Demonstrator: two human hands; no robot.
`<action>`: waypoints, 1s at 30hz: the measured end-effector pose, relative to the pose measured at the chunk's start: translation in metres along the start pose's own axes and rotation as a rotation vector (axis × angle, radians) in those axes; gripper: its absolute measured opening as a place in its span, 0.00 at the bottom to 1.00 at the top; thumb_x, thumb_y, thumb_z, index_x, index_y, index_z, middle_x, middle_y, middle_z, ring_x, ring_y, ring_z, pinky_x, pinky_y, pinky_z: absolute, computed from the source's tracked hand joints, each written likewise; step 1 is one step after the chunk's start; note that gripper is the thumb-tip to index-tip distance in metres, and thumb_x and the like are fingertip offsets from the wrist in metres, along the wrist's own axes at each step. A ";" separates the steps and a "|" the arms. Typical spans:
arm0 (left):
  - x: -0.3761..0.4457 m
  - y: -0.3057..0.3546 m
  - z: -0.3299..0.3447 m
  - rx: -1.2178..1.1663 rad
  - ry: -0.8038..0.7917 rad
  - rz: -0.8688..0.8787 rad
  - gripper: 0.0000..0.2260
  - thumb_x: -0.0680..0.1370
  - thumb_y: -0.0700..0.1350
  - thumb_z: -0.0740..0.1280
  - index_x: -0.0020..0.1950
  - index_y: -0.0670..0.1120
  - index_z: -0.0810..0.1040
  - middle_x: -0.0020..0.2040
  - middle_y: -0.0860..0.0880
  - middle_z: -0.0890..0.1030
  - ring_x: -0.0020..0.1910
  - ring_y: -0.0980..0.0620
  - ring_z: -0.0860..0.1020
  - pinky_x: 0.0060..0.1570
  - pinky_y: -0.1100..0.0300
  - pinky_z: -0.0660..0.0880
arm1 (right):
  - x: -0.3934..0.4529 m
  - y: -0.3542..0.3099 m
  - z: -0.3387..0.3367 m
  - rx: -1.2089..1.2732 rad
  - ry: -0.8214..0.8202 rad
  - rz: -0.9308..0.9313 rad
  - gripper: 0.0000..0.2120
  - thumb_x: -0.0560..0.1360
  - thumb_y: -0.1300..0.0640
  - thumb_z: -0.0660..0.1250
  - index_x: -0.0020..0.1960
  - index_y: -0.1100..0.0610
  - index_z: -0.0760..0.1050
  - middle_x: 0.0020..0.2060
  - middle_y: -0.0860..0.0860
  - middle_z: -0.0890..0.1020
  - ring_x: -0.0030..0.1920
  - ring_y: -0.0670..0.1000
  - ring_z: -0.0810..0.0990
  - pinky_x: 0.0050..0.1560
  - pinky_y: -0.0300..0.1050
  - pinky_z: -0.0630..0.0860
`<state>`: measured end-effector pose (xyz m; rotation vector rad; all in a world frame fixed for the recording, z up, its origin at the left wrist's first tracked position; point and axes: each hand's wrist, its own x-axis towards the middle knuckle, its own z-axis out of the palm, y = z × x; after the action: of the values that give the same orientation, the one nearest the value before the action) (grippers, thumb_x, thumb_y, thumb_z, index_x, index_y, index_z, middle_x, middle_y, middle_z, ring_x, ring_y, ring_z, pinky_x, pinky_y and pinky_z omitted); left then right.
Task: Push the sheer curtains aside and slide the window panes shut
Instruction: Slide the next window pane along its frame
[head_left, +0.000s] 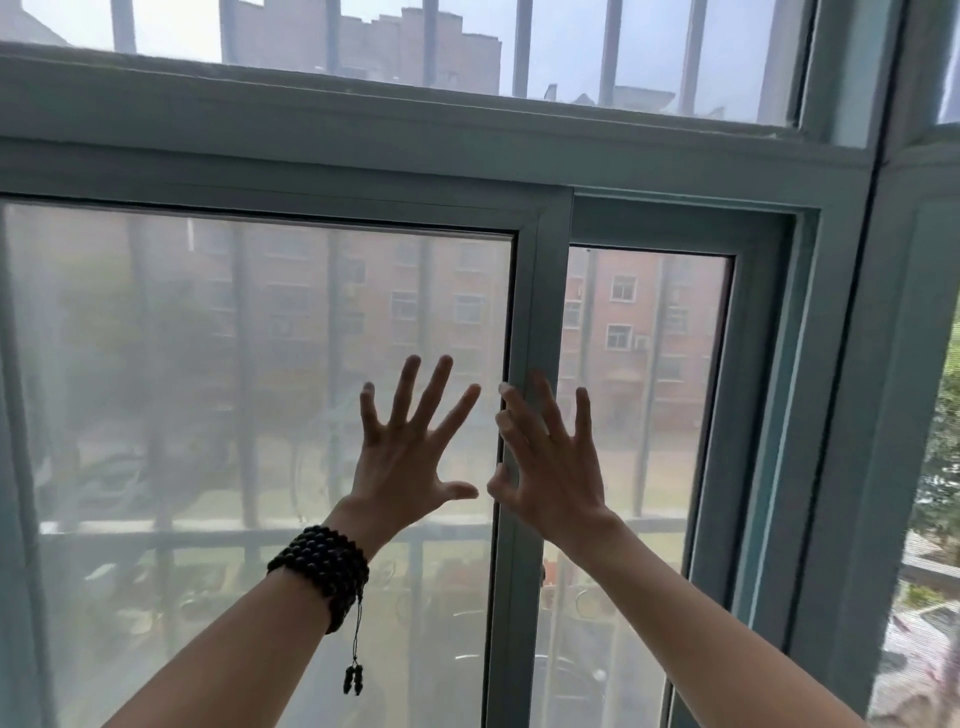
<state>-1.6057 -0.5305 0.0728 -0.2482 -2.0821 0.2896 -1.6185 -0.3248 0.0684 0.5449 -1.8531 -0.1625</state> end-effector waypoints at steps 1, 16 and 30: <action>0.001 0.003 0.000 -0.002 0.000 0.000 0.59 0.59 0.80 0.67 0.82 0.55 0.49 0.83 0.42 0.46 0.80 0.35 0.45 0.68 0.24 0.50 | -0.001 0.002 0.000 -0.006 -0.001 0.004 0.30 0.71 0.40 0.69 0.69 0.53 0.74 0.79 0.53 0.64 0.80 0.61 0.56 0.74 0.74 0.53; 0.018 0.055 -0.003 0.022 -0.012 -0.015 0.59 0.60 0.80 0.67 0.82 0.54 0.49 0.83 0.42 0.44 0.80 0.35 0.44 0.70 0.26 0.49 | -0.019 0.044 0.002 0.020 0.006 0.052 0.30 0.68 0.44 0.71 0.67 0.54 0.74 0.79 0.53 0.63 0.80 0.63 0.55 0.74 0.77 0.49; 0.053 0.135 0.006 -0.041 0.048 0.033 0.60 0.58 0.77 0.70 0.82 0.55 0.51 0.83 0.43 0.45 0.80 0.36 0.44 0.71 0.28 0.46 | -0.057 0.123 0.000 -0.092 -0.110 0.077 0.32 0.68 0.45 0.69 0.68 0.54 0.66 0.80 0.52 0.60 0.81 0.62 0.49 0.75 0.74 0.42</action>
<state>-1.6295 -0.3874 0.0725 -0.3117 -2.0394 0.2594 -1.6394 -0.1905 0.0647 0.4073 -1.9596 -0.2297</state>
